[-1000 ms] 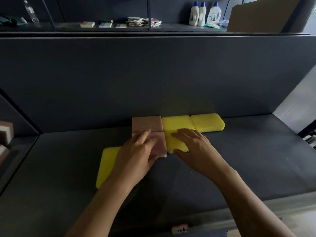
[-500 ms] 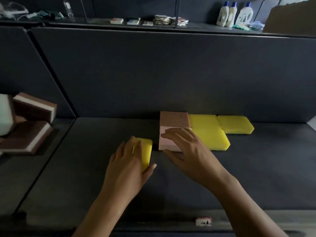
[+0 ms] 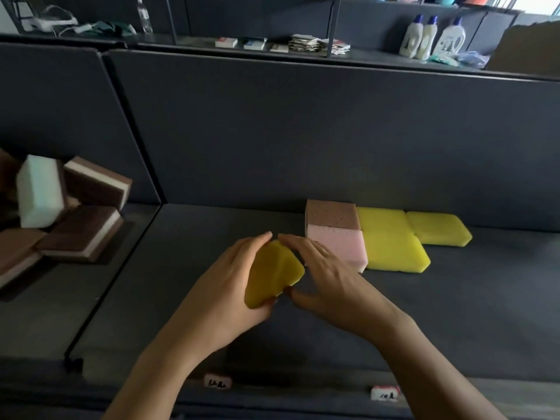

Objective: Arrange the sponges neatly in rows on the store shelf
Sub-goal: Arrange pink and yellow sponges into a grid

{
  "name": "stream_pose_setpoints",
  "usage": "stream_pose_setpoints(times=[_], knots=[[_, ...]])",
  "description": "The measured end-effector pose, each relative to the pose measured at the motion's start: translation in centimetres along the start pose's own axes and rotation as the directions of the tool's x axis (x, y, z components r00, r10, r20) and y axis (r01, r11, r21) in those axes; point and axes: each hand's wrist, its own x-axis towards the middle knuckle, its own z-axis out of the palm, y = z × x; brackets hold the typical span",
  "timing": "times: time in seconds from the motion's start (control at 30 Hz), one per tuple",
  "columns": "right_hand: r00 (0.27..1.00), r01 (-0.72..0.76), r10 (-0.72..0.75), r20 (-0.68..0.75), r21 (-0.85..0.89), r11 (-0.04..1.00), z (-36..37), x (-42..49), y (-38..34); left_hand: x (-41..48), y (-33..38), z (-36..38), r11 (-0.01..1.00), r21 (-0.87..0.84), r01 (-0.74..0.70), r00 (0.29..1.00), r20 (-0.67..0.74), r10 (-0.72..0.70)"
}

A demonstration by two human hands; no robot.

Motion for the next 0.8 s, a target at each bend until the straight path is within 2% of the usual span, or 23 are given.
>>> stream_pose_setpoints(times=[0.17, 0.3, 0.37, 0.6, 0.7, 0.8], knots=[[0.995, -0.032, 0.033, -0.091, 0.019, 0.999, -0.4, -0.4, -0.1, 0.5, -1.6, -0.4, 0.994, 0.105, -0.012, 0.998, -0.063, 0.018], [0.989, -0.034, 0.033, -0.141, -0.007, 0.999, -0.2, -0.5, -0.1, 0.7, -2.7, -0.4, 0.995, 0.047, 0.085, 0.995, 0.055, -0.087], [0.987, -0.027, 0.022, -0.162, -0.025, 0.999, 0.2, -0.5, -0.2, 0.9, -2.8, -0.5, 0.997, 0.024, 0.078, 0.994, 0.074, -0.079], [0.991, 0.044, -0.051, -0.127, -0.054, 0.998, 0.7, -0.3, -1.7, 1.4, -2.2, -2.3, 0.988, 0.059, -0.140, 0.989, 0.060, 0.136], [0.984, -0.005, -0.009, -0.178, -0.078, 0.997, 0.7, -0.4, -2.1, 2.1, -2.0, -2.5, 0.974, 0.100, -0.203, 0.979, 0.052, 0.199], [0.974, -0.057, 0.033, -0.225, -0.098, 0.994, 0.4, -1.1, -1.8, 3.2, -1.4, -2.0, 0.967, 0.065, -0.248, 0.968, 0.060, 0.244]])
